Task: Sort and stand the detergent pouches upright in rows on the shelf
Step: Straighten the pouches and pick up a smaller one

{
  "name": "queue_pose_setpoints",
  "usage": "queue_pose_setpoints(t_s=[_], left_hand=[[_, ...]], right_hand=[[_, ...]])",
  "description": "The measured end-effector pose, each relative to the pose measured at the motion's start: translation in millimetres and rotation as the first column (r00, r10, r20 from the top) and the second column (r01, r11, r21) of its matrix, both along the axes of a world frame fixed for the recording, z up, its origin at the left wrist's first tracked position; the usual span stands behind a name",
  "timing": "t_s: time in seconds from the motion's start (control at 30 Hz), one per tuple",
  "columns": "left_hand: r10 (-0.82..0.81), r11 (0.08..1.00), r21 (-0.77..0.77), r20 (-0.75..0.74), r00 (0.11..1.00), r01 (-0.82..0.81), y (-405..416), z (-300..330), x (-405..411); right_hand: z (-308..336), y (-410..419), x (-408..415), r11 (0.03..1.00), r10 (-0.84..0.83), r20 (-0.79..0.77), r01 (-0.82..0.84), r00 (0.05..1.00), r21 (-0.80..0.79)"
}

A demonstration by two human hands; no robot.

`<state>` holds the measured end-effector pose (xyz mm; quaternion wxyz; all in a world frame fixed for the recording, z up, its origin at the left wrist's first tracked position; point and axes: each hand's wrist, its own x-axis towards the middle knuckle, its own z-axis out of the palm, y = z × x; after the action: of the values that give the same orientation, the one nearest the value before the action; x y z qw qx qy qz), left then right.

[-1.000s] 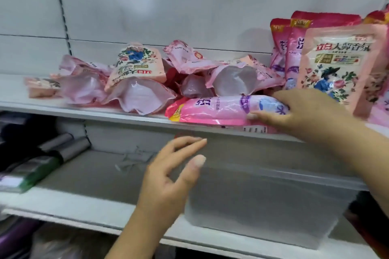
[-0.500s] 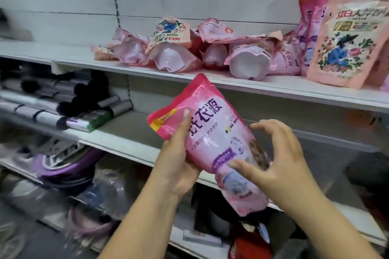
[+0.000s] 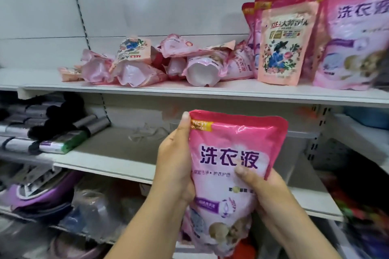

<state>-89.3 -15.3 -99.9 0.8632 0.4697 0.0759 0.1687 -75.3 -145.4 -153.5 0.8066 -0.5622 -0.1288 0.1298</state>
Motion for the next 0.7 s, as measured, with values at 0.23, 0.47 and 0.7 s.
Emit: queue_pose_setpoints(t_s=[0.23,0.47,0.7], left_hand=[[-0.087,0.995,0.063,0.244,0.966,0.074,-19,45,38],[-0.209,0.362,0.864,0.44,0.873,-0.349,4,63,122],[-0.01,-0.296,0.712,0.664,0.748,-0.637,3,15,155]], right_hand=[[55,-20,12,0.973,-0.19,0.189,0.211,0.963,-0.096],[178,-64,75,0.789,-0.61,0.453,0.551,0.65,0.272],[172,-64,159,0.722,-0.633,0.448,0.69,0.631,0.049]])
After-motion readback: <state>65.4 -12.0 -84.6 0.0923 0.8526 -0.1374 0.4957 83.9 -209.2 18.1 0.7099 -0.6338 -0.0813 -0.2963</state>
